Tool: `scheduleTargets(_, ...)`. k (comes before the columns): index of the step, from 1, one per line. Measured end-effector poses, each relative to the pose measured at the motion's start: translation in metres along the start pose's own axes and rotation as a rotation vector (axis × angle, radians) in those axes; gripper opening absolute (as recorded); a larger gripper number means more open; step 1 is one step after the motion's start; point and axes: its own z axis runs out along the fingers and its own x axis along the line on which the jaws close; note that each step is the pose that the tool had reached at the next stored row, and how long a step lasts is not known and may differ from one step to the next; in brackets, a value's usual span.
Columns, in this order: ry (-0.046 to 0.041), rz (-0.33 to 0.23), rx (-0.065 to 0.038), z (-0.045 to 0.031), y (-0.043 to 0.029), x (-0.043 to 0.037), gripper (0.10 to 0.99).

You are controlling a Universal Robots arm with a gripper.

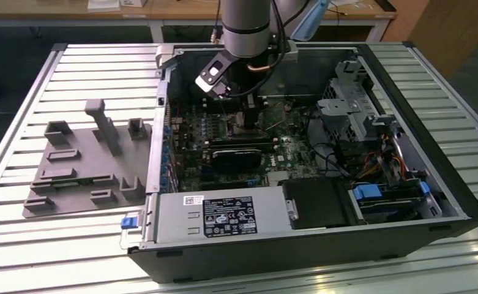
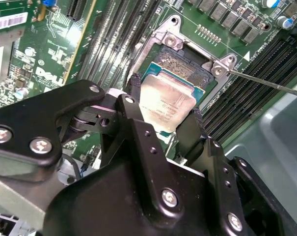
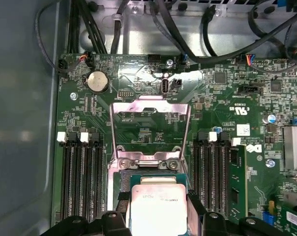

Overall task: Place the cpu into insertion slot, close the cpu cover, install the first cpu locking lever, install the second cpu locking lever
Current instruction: 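Place the cpu into insertion slot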

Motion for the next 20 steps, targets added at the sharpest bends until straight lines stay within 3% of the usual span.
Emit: scheduleTargets(20,-0.0026,0.027,0.001,0.0191,-0.0056,0.0058,0.541)
